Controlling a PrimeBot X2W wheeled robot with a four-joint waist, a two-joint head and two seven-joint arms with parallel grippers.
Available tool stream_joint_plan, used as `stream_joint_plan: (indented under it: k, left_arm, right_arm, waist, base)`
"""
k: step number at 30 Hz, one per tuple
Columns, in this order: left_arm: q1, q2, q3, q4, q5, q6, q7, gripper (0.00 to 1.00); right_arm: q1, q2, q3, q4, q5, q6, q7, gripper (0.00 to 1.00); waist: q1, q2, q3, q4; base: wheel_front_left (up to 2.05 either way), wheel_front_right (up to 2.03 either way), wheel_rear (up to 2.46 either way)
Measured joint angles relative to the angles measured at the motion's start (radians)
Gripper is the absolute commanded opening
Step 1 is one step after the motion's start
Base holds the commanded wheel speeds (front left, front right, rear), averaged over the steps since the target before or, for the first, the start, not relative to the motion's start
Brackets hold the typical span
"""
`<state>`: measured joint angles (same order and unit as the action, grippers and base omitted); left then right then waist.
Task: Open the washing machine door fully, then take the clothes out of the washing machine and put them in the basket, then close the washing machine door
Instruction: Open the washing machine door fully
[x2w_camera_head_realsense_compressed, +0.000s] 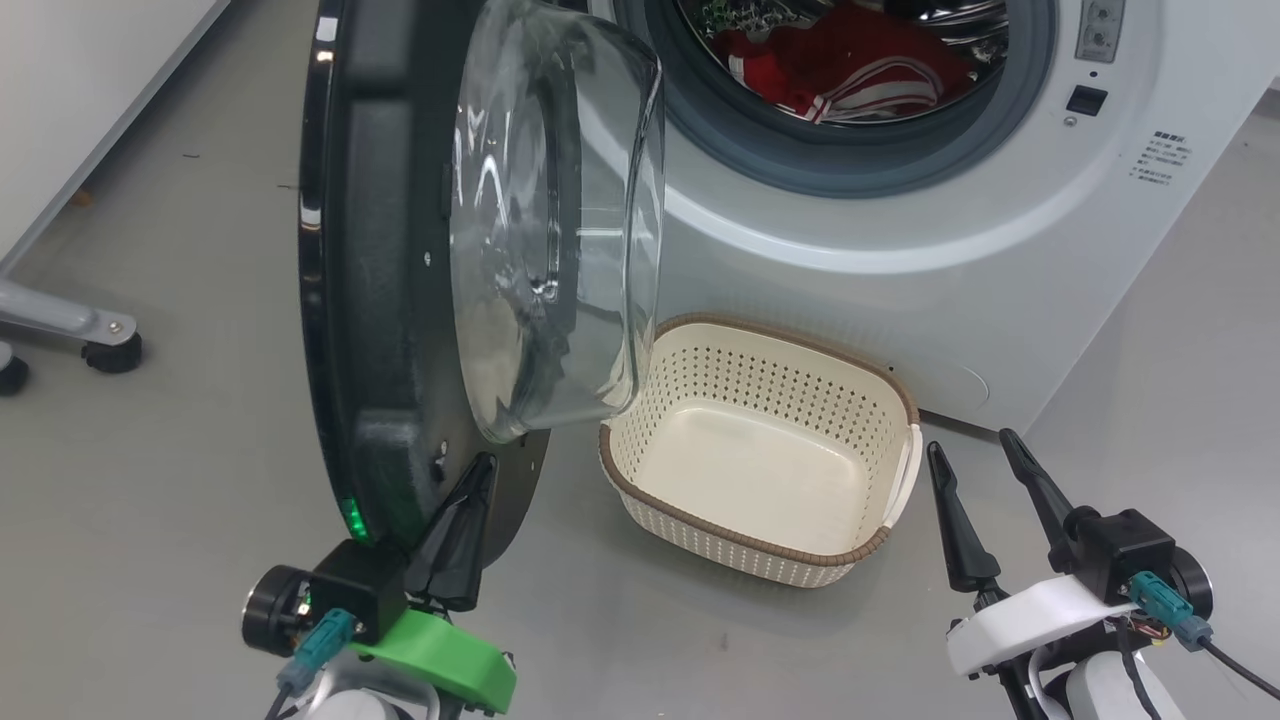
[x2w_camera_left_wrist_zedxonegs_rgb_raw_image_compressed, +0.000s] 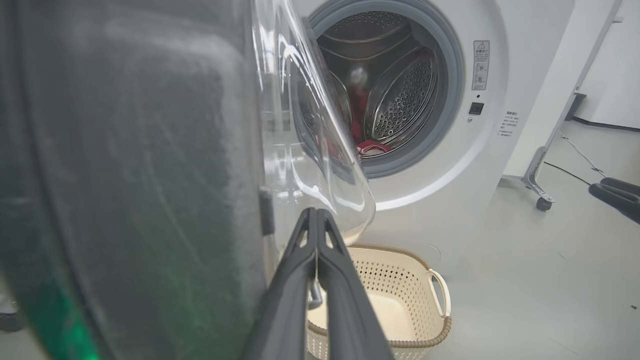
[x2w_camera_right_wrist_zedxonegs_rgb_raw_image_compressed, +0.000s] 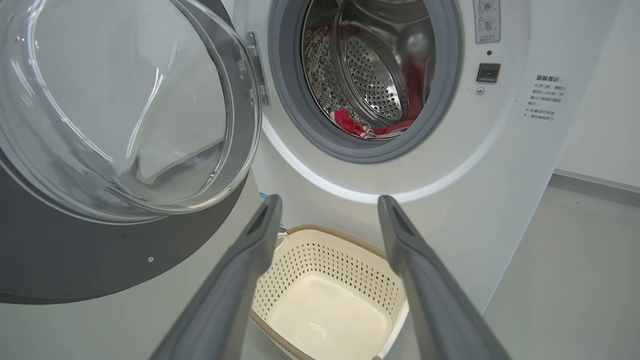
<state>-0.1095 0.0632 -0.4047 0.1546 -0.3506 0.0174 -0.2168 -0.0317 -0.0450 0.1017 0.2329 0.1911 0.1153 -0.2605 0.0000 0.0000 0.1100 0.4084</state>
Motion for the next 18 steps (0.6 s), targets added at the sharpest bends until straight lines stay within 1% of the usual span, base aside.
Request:
stream_joint_plan:
  k: [7, 18]
  left_arm:
    - [0.007, 0.024, 0.058, 0.020, -0.004, 0.030, -0.010, 0.00]
    - [0.006, 0.026, 0.141, 0.044, -0.033, 0.049, -0.023, 0.00]
  right_arm:
    - [0.000, 0.000, -0.001, -0.001, 0.000, 0.001, 0.000, 1.00]
    - [-0.002, 0.000, -0.007, -0.012, -0.011, 0.001, 0.000, 1.00]
  waist:
    - [0.0000, 0.0000, 0.008, -0.001]
    - [0.0000, 0.0000, 0.028, -0.009]
  base:
    - [0.00, 0.00, 0.00]
    - [0.00, 0.00, 0.00]
